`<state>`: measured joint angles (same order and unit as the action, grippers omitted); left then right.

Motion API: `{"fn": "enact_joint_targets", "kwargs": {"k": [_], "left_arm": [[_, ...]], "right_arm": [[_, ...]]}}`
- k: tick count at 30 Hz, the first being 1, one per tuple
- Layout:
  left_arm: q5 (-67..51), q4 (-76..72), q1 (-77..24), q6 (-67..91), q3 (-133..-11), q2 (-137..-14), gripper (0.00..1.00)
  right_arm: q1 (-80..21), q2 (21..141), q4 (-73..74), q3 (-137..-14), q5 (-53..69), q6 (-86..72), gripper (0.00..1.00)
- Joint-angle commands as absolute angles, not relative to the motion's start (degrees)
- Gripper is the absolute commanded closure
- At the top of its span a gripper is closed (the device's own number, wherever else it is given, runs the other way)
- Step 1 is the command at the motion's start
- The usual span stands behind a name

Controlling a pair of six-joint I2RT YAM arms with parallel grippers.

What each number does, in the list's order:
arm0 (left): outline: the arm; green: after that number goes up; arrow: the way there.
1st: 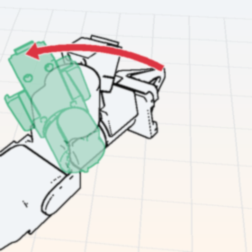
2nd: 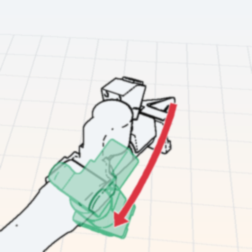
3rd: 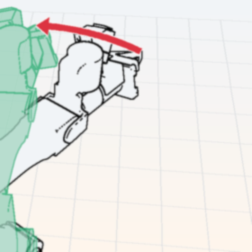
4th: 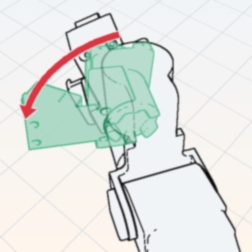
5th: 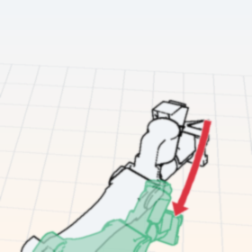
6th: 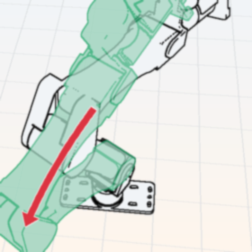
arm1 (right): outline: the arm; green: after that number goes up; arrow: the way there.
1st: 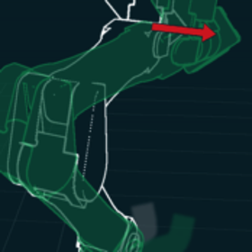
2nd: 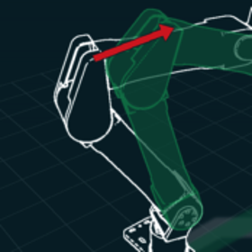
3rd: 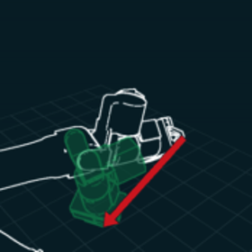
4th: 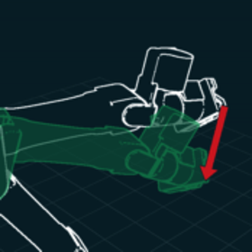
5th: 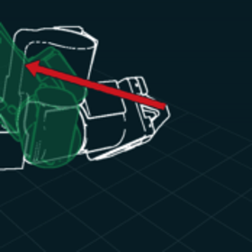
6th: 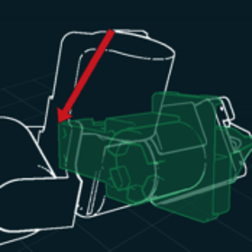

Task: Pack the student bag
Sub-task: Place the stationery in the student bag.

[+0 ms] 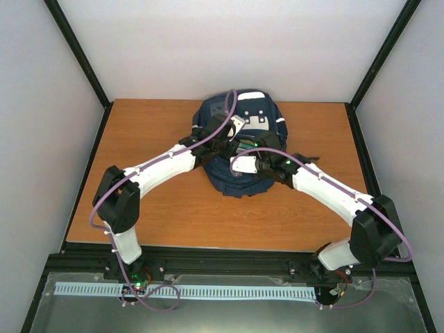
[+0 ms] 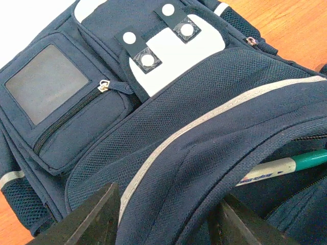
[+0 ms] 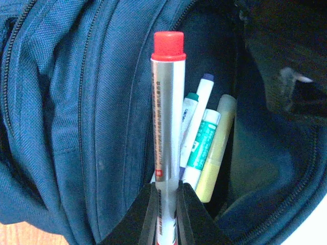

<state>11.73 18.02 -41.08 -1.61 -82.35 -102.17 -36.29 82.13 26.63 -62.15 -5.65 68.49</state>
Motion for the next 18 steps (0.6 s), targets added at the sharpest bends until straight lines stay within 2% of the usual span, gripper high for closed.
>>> {"fn": "enact_joint_targets", "kwargs": {"k": [1,15,16,18], "left_arm": [[10.7,17.2,-39.5,0.4,-86.4,-102.5,0.53],[6.6,17.8,-36.6,3.9,-86.9,-102.4,0.53],[6.6,17.9,-36.6,3.9,-86.9,-102.4,0.53],[6.8,17.9,-36.6,3.8,-86.9,-102.3,0.53]], "right_arm": [[-36.9,83.0,19.7,-59.6,-6.2,73.1,0.97],[-36.8,94.2,3.3,-59.6,-12.6,74.0,0.97],[-36.8,94.9,2.3,-60.2,-13.1,73.5,0.95],[-36.8,96.3,0.3,-61.1,-14.3,72.5,0.85]]}}
